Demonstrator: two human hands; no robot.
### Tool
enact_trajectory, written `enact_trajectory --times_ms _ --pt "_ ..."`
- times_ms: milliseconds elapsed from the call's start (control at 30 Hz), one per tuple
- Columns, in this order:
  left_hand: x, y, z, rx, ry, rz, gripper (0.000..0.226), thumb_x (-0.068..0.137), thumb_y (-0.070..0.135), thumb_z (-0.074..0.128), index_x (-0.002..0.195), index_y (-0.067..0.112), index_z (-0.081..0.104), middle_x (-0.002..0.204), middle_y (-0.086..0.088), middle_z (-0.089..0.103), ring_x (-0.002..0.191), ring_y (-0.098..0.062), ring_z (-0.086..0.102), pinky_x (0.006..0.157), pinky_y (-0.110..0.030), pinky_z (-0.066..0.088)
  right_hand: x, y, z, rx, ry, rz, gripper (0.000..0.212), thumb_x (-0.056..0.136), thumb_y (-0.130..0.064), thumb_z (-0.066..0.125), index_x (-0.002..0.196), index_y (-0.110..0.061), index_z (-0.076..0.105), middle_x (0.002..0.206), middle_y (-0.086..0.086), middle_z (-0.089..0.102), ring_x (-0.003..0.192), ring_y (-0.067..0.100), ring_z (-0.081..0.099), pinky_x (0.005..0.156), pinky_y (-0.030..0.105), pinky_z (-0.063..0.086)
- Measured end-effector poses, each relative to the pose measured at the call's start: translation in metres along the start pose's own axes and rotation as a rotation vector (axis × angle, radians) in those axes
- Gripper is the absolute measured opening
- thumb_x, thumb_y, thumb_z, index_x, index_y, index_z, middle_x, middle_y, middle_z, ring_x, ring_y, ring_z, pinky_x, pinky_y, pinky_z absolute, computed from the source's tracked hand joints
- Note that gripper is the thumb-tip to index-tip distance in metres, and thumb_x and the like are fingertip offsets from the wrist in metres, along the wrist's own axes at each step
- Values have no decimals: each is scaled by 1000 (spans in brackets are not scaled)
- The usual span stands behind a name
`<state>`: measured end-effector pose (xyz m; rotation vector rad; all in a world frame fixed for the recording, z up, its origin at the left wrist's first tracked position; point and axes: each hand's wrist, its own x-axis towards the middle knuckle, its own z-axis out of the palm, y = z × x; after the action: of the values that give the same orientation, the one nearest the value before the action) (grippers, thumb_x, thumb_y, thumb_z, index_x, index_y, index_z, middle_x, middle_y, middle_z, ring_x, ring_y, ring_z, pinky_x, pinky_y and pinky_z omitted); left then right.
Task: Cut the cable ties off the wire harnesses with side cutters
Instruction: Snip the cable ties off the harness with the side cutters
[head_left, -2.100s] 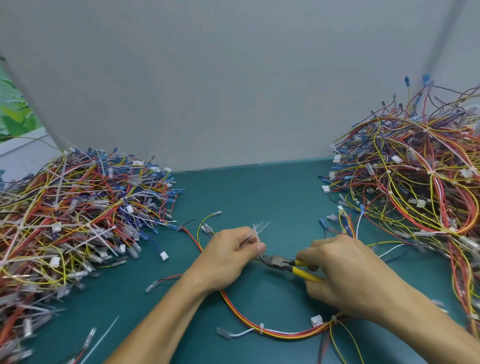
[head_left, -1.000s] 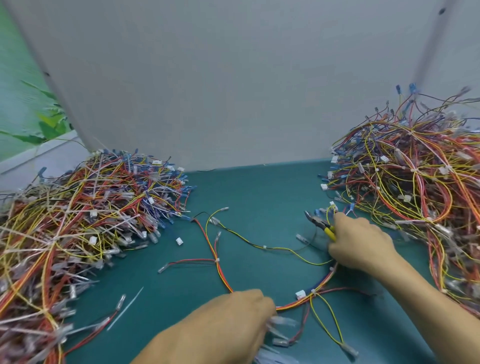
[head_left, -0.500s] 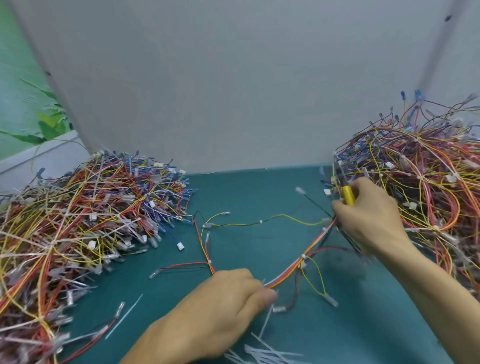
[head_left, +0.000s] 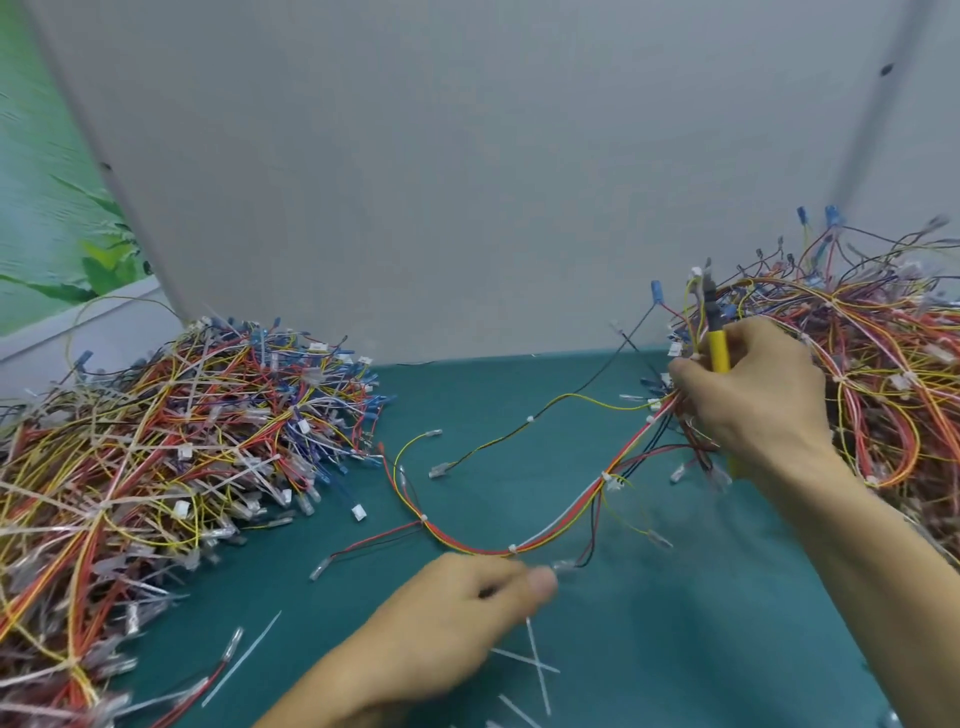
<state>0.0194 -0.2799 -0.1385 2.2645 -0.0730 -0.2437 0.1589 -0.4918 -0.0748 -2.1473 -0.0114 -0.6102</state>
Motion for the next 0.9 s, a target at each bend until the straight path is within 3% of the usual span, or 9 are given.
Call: enact_trajectory --times_ms 100,233,300,367,433,533,633,733,900 --pt "-3 6 0 -632 107 -222 42 68 54 64 82 16 71 88 4 71 69 -10 54 60 -26 37 8 -1 -7 96 37 50 19 77 -27 72 89 -17 61 82 8 67 83 34 65 84 49 52" --pt "4 6 -5 -1076 173 -400 33 63 27 70 89 11 59 82 -13 63 68 -22 59 56 -29 43 10 -1 -15 208 79 86 20 77 -28 75 89 -20 61 81 6 67 77 32 68 80 51 55" --pt "15 2 -8 -1266 217 -484 43 72 20 68 111 6 54 102 -20 62 89 -31 61 69 -35 47 11 -1 -17 253 94 108 20 76 -28 77 83 -22 60 81 7 67 75 31 69 77 51 56" --pt "26 0 -9 -1433 223 -537 60 90 18 57 142 2 31 129 -26 53 117 -38 53 90 -42 45 11 -1 -17 281 99 134 21 75 -27 77 78 -23 57 82 9 67 76 32 69 77 52 57" --pt "41 -7 -9 -1547 269 -531 63 98 20 48 149 -1 16 137 -24 49 126 -37 48 101 -43 38 12 -1 -17 291 90 148 21 76 -26 77 77 -23 57 82 11 68 73 30 69 76 51 57" --pt "58 -18 -14 -1606 299 -452 37 100 22 44 133 5 46 118 -15 65 113 -27 58 94 -37 41 13 0 -16 312 58 153 19 76 -22 77 78 -21 58 81 16 68 64 27 66 72 48 58" --pt "72 -18 -22 -1539 370 -372 23 98 20 48 87 10 66 81 -5 71 85 -19 63 74 -32 45 14 1 -13 279 11 131 16 77 -20 77 82 -19 62 82 17 68 67 29 66 72 46 58" --pt "83 -12 -28 -1389 530 -246 15 95 6 52 89 14 63 69 1 68 69 -14 63 66 -29 46 13 3 -8 204 -21 94 20 76 -26 77 91 -17 67 77 9 69 76 31 68 79 45 55" --pt "91 -3 -44 -1115 623 -27 23 89 -12 52 93 6 64 81 -5 64 65 -13 63 62 -23 56 8 2 11 275 -123 105 16 75 -18 79 84 -18 66 74 3 70 65 19 63 70 31 51"
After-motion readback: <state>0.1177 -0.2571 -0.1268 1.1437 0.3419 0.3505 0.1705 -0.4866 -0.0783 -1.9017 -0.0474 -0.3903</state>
